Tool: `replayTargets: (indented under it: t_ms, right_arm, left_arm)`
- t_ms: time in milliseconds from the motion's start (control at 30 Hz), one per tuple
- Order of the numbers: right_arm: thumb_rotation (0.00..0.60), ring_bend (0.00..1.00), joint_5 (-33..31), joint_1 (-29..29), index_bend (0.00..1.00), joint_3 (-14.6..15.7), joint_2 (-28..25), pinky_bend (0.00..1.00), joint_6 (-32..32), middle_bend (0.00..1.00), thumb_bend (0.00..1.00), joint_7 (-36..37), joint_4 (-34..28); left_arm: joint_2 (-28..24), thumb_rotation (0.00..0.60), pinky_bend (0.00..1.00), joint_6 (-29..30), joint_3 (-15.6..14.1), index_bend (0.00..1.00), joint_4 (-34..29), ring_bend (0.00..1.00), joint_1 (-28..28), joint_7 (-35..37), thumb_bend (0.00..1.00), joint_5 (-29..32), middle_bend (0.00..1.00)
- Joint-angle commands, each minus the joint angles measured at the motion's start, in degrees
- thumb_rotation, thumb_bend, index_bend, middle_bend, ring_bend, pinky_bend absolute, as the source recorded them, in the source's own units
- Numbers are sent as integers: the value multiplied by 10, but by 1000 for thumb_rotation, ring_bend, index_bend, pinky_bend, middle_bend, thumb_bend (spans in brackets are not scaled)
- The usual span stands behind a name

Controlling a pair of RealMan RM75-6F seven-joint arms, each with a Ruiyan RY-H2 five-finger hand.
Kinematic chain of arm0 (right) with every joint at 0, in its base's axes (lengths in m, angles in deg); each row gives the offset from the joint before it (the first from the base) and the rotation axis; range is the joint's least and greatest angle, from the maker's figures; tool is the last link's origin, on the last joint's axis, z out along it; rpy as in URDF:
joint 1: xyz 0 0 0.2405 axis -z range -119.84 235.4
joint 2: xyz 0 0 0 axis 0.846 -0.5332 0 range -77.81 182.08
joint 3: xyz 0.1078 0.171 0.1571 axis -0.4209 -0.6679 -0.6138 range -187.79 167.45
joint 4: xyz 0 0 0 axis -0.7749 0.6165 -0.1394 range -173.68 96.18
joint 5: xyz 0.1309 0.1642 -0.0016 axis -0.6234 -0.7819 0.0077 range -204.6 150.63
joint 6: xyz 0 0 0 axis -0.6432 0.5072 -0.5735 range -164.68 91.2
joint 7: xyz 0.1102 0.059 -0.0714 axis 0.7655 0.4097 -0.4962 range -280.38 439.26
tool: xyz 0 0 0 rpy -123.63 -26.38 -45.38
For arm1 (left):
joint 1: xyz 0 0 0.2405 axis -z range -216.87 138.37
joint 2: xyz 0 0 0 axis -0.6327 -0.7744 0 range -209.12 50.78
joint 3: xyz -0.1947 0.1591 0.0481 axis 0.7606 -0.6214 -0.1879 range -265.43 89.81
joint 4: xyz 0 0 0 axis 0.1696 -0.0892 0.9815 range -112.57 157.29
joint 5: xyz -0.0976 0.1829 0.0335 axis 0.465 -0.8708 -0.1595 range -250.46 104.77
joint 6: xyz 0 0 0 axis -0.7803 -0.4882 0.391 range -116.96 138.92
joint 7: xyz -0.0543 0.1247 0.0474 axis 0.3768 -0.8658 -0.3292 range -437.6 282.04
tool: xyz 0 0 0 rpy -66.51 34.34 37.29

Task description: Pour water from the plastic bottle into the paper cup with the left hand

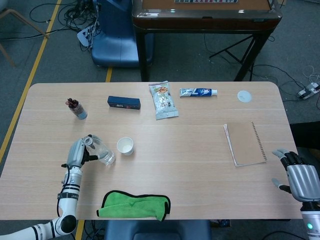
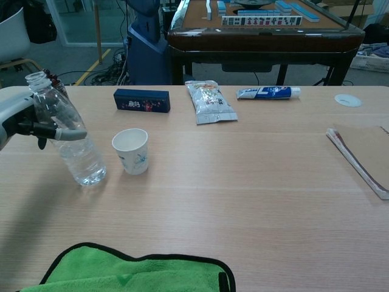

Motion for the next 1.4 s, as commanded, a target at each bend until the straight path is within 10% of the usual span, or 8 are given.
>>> replayTargets:
  t_ms: [33,1400]
  right_arm:
    - [600,210,1,0,254,0,0,390,0,229,11,1,0]
    - [600,210,4,2,254,0,-5,390,4,229,12,7,-3]
  left_arm:
    - [1,600,678,8,-4,462,0,510,4,-10,0,-12,504]
    - [9,600,686,43,-77,495,78,523,64,-253,0,-171,544]
